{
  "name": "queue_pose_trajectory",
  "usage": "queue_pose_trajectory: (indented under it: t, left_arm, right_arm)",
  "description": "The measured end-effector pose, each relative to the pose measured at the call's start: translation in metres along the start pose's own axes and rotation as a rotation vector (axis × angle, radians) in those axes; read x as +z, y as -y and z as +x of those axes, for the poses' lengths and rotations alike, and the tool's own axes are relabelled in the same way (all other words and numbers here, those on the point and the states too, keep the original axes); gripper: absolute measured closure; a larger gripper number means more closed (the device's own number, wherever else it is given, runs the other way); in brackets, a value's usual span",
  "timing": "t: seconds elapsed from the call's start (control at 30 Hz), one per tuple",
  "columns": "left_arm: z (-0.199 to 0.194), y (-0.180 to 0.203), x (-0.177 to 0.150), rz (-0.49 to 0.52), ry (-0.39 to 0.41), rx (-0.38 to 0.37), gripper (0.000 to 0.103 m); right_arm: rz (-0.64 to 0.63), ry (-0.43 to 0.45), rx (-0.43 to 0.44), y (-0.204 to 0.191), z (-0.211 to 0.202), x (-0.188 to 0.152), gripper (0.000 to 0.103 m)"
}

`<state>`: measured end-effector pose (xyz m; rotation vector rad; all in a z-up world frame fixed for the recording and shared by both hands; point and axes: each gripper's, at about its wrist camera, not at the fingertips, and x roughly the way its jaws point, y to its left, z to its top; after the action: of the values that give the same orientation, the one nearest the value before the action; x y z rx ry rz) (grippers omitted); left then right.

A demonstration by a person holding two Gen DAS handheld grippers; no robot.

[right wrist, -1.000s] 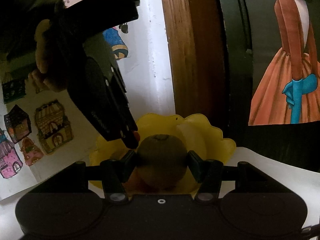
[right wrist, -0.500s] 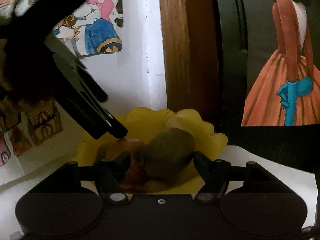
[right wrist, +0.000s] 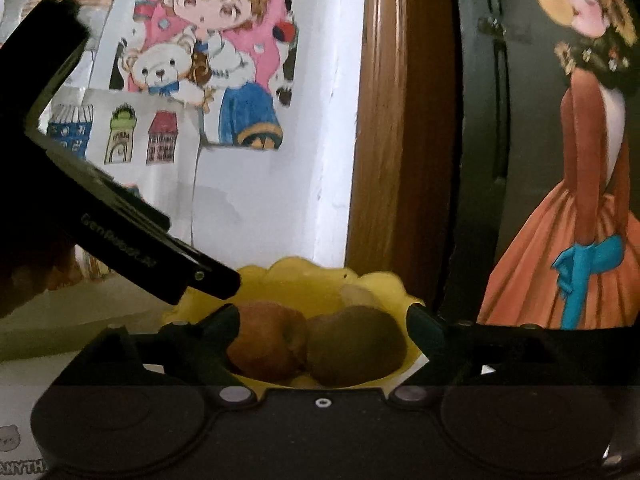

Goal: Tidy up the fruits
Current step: 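Withdraw both tools up and away from the bowl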

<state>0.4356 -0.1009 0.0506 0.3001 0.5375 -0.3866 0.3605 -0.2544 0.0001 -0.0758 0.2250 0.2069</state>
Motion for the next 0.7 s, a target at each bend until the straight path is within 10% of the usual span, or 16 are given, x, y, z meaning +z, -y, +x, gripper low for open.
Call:
queue_pose_trajectory:
  t: [0.7]
  left_arm:
    - [-0.107, 0.009, -0.064, -0.16, 0.275, 0.118, 0.0]
  right_arm:
    - [0.054, 0.189, -0.063, -0.001, -0.094, -0.009, 0.001]
